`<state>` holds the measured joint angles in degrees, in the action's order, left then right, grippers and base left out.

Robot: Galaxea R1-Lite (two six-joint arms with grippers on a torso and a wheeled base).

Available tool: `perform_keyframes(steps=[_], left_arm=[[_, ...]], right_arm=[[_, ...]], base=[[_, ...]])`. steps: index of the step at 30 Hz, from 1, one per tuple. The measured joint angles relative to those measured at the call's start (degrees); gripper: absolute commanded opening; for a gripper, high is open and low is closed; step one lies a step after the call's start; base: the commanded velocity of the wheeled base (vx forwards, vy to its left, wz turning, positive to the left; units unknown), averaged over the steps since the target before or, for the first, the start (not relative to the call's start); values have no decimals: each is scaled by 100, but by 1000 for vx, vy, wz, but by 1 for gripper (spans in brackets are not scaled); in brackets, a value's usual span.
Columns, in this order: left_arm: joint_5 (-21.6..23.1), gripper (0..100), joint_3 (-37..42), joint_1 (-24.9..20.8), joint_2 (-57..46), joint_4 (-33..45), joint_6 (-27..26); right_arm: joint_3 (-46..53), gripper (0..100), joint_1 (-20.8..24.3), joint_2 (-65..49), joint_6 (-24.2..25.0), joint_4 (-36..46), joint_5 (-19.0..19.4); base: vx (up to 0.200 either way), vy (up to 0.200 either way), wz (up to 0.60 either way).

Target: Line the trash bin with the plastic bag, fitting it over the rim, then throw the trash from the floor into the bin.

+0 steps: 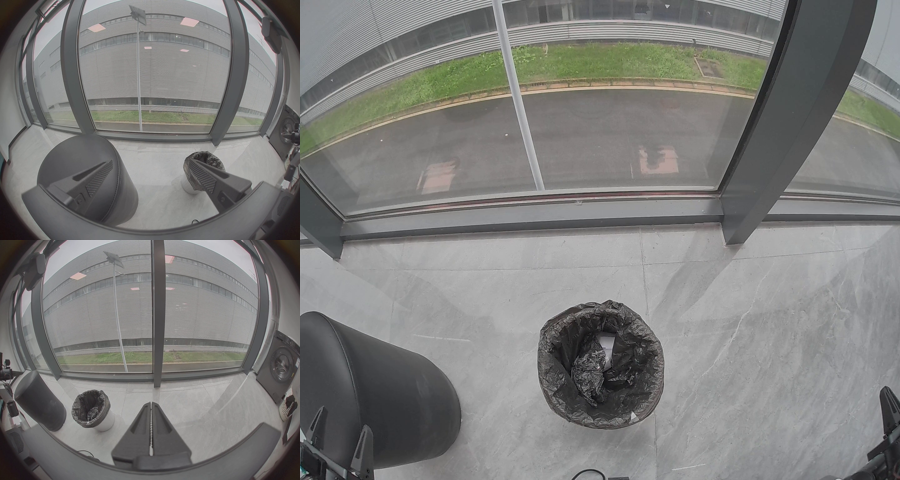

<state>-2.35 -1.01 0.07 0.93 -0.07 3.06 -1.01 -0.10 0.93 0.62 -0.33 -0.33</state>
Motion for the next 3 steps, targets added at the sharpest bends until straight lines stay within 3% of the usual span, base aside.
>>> perform_keyframes(steps=[3], left_arm=[[0, 100, 0, 0, 0, 0, 0]], right_arm=[[0, 0, 0, 0, 0, 1, 1]], base=[[0, 0, 0]])
